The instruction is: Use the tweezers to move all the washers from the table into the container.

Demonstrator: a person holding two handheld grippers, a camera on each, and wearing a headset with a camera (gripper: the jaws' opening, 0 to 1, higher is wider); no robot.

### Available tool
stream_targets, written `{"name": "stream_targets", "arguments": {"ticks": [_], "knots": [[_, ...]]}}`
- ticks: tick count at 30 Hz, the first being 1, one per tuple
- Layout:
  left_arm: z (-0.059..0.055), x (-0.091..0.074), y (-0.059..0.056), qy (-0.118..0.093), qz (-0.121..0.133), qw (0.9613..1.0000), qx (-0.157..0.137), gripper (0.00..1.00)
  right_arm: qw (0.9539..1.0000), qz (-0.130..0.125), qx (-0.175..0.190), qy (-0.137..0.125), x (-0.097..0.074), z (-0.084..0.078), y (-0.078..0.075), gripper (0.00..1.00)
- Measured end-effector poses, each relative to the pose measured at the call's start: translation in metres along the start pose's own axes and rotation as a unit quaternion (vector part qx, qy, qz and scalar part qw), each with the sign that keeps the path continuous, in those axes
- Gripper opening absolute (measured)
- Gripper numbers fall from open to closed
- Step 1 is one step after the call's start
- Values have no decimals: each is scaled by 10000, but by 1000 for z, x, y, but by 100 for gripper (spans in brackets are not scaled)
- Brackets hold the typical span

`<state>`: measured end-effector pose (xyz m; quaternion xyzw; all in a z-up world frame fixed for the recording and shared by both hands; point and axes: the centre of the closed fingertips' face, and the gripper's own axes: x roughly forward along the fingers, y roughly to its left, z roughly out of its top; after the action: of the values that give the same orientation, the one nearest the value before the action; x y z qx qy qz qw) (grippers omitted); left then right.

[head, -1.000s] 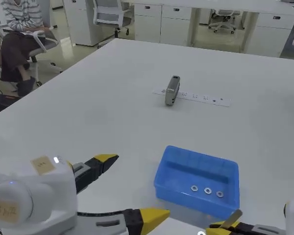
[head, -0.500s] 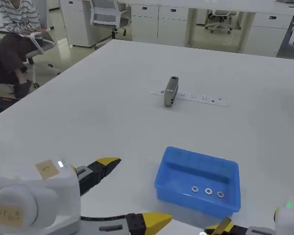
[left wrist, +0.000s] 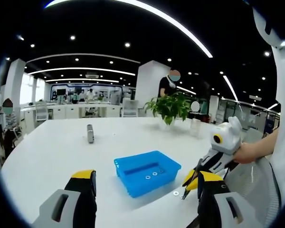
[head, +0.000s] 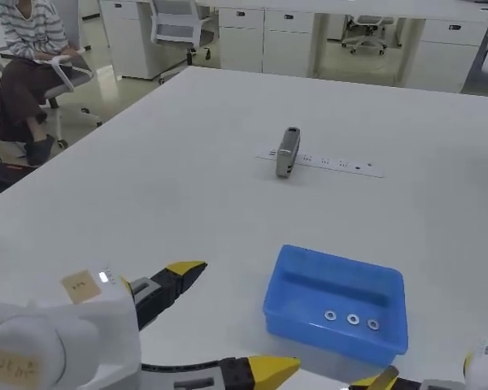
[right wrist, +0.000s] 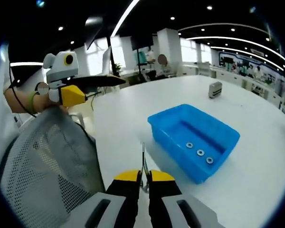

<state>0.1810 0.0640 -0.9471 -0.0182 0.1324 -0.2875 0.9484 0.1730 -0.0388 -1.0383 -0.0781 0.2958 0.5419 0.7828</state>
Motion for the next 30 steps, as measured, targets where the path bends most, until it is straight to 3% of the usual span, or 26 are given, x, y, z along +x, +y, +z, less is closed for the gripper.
{"name": "stream_targets", "arguments": {"ticks": [4,7,10,15,20,24,30], "knots": [[1,-1,3,-20,69,10000,21,89,9993,-9,361,-96,-1,1,-5,2],[1,-1,4,-43,95,9999,-12,89,9940,171,904,-597,-5,15,-3,2],[1,-1,5,-34,109,9999,-11,89,9904,98,1170,-732,-10,17,-11,2],[0,-1,6,-3,145,9999,-5,88,9911,-21,1145,-677,-16,17,-15,2],[0,-1,8,-6,174,9998,-37,88,9926,-60,988,-703,-19,26,-12,2],[-1,-1,7,14,153,9999,-49,88,9981,-94,396,-461,-18,30,-9,2],[-3,0,6,67,125,9999,-13,87,9988,2,100,-470,-14,47,-4,2]]}}
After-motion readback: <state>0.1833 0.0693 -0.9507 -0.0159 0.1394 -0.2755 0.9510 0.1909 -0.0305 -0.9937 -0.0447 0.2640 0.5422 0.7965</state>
